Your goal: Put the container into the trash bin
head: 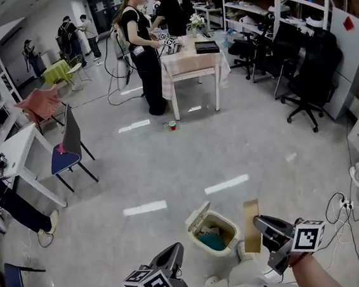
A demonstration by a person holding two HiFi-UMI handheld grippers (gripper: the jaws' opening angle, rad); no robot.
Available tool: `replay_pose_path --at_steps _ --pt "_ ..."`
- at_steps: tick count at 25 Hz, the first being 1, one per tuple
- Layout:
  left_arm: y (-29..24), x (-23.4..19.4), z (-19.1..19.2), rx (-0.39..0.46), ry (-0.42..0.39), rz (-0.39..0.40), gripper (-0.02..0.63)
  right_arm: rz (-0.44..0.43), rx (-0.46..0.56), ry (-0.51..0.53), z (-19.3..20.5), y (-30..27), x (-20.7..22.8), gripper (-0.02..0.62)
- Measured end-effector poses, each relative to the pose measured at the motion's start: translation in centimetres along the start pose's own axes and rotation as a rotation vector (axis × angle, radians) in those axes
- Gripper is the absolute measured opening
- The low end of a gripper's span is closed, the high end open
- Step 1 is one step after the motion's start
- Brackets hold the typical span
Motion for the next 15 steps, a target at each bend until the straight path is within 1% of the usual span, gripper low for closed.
replay_pose_path --at_steps 7,15 --pt "-1.4 -0.4 -0.3 0.018 0.027 -0.055 0.005 -0.023 -0.066 0.005 -1.9 -2.3 0.9 0.018" --pt "-5.4 0.6 -0.9 0.051 0.063 -0.137 0.005 -0.051 -0.178 0.007 -6.3 -4.6 3.9 0.018"
Point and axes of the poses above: the fingertips, and each gripper's own axes: y backward along the fingers, x to its right, z out of its underside, the point moved 5 cm from there along y, backward along the fingers, and after that the axes turned 14 degrees about -y, right-handed, at the moved point
